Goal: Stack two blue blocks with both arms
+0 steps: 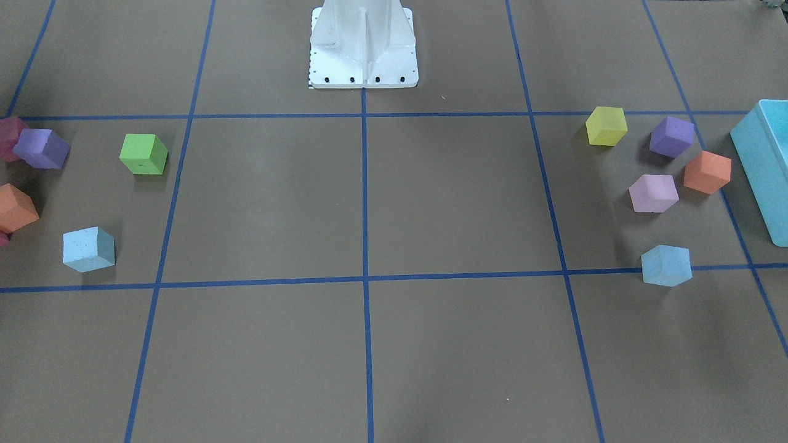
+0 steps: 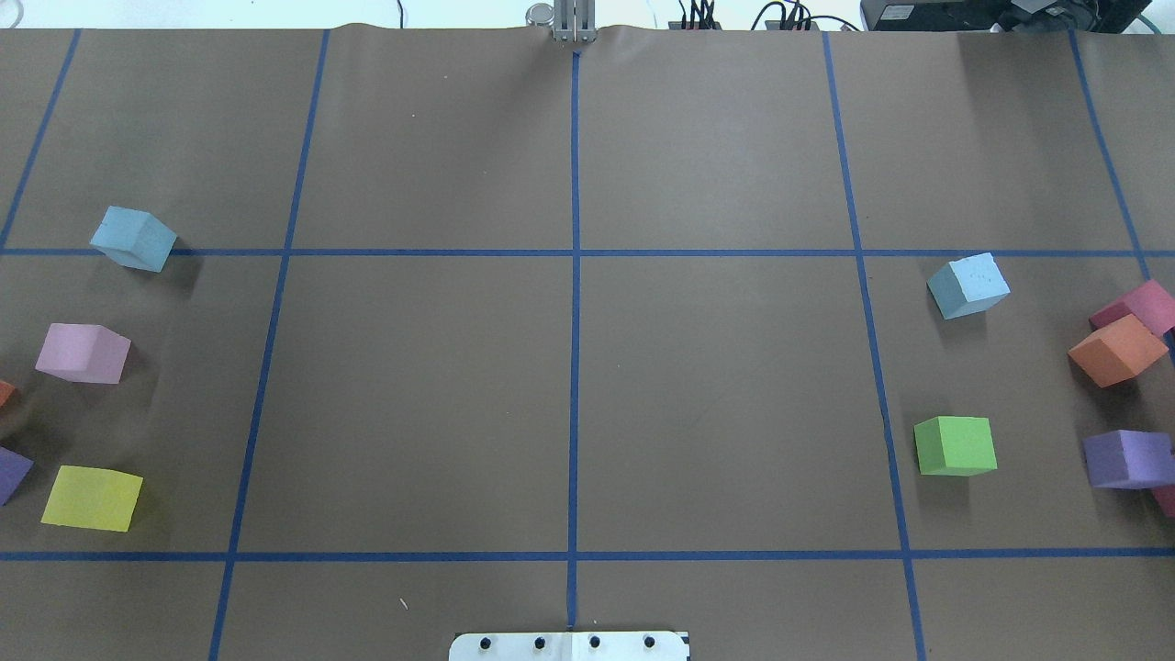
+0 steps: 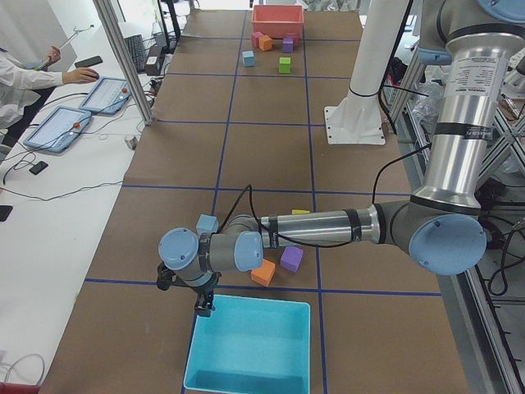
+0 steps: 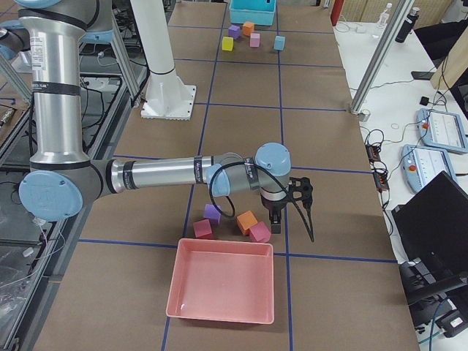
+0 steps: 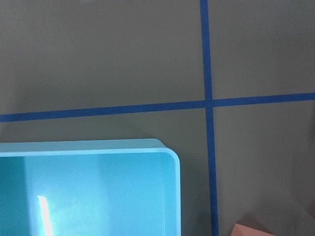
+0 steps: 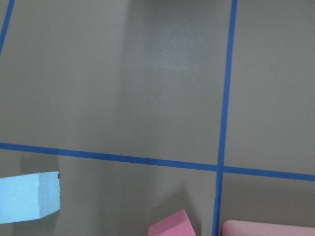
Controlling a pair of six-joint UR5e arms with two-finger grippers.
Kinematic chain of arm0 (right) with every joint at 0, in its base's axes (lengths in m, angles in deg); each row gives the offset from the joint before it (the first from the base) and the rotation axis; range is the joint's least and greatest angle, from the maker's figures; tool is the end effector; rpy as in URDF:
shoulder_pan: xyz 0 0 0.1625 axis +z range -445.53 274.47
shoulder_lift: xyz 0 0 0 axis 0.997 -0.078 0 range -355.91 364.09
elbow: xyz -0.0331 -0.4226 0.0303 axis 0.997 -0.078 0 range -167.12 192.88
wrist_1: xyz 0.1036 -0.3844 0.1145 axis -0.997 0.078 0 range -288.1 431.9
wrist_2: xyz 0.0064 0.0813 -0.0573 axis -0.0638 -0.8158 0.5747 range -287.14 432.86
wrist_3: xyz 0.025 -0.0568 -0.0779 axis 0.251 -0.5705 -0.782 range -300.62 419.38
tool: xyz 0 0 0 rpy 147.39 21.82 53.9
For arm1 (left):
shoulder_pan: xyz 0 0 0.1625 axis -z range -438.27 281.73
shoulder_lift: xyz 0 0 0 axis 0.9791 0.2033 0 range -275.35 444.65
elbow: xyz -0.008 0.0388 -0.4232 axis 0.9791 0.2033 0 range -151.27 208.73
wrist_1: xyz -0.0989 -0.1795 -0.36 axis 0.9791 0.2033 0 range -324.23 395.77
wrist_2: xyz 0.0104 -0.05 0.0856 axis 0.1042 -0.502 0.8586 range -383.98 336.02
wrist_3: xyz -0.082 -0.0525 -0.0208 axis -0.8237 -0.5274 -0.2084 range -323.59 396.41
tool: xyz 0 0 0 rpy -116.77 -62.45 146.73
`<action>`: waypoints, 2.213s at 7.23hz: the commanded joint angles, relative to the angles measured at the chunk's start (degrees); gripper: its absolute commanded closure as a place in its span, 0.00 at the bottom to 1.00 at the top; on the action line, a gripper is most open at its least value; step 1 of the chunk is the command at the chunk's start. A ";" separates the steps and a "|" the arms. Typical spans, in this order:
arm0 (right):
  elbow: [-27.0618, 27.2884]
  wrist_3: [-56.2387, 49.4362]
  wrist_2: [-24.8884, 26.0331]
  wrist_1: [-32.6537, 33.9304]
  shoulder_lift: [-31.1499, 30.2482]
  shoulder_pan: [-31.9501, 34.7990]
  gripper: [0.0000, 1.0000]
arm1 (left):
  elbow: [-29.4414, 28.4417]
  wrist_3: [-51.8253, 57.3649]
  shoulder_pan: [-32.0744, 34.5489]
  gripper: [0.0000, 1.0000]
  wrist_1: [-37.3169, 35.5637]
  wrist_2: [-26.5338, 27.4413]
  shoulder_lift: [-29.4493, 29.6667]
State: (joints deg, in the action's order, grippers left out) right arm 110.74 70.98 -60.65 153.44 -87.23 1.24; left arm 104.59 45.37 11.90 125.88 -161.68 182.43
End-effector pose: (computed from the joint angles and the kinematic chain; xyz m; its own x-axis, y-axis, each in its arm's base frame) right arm 0.0367 -0.4978 0.5867 0.7104 -0.0202 0.7035 -0.0903 0.9887 0.1196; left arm -0.0612 -0.5389 0.7046 0.6650 0.0732 -0.7433 -0.1018 0.9948 0.0069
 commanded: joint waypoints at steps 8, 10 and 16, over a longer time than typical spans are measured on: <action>2.35 5.67 8.67 -2.88 9.39 -23.62 0.00 | 8.58 -27.35 -14.64 0.00 0.33 -0.29 11.64; 1.64 12.21 8.87 -3.67 11.34 -27.25 0.00 | 8.70 -32.77 -20.99 0.00 2.94 0.15 12.00; -2.93 12.30 9.14 -4.03 12.22 -28.32 0.00 | 1.58 -33.48 -23.55 0.02 10.26 3.49 12.09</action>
State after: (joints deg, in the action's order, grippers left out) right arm 108.10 83.23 -51.59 149.37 -75.02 -27.05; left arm 107.17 11.77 -11.31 135.67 -158.50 194.51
